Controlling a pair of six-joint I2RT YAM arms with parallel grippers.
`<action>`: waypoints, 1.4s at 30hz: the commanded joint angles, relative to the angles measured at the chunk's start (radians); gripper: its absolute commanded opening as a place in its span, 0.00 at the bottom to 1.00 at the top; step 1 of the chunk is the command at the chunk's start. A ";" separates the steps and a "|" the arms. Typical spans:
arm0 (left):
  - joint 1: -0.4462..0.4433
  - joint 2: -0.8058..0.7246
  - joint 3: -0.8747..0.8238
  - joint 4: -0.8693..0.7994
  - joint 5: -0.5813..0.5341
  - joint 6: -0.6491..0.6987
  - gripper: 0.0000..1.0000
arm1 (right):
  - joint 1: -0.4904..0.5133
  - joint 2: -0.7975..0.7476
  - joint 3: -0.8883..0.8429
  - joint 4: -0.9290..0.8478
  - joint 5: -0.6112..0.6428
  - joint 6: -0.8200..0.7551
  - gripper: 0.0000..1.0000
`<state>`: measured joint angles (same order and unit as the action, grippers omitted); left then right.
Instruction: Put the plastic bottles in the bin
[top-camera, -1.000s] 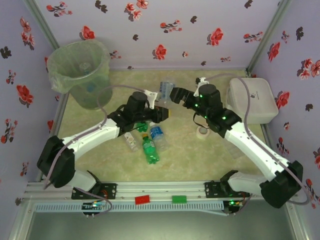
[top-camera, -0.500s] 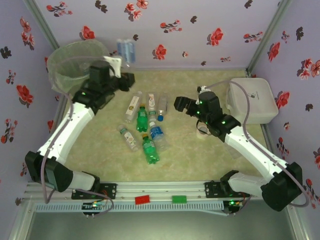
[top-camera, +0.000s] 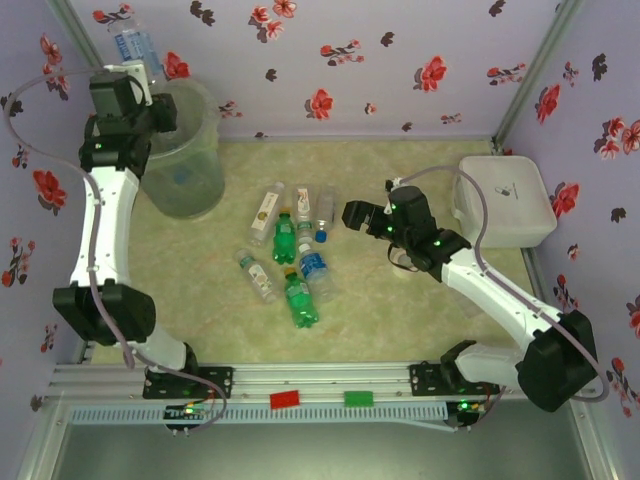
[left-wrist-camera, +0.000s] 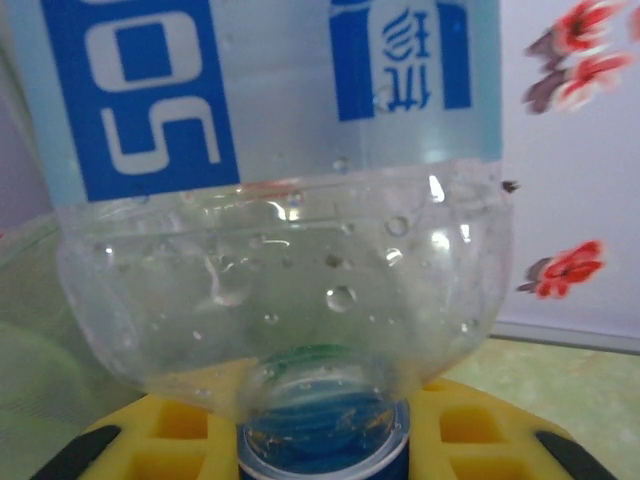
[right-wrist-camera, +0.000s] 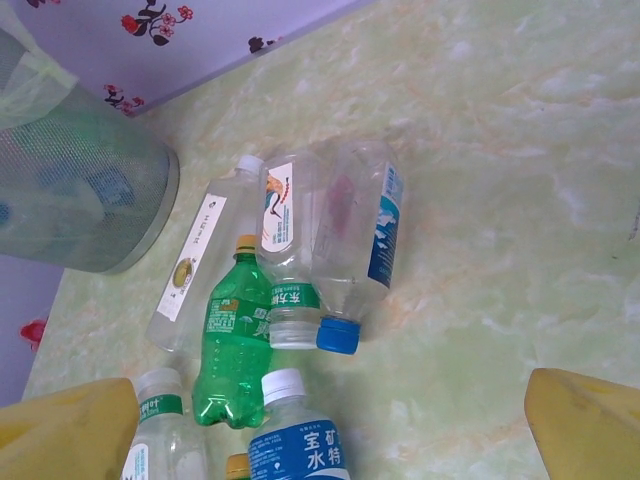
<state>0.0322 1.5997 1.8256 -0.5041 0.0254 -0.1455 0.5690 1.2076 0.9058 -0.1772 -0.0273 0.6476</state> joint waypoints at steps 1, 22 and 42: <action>0.032 0.072 0.058 -0.086 -0.027 0.027 0.00 | -0.004 -0.006 -0.013 0.022 -0.014 0.016 1.00; 0.069 0.307 0.256 -0.317 -0.025 0.006 0.56 | -0.005 -0.048 -0.015 -0.001 0.001 0.001 1.00; 0.004 -0.067 -0.040 -0.066 0.060 -0.146 1.00 | -0.003 0.006 -0.009 0.029 -0.023 0.015 1.00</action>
<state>0.0628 1.6398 1.8828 -0.6880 0.0322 -0.2127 0.5690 1.1881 0.8974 -0.1768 -0.0319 0.6540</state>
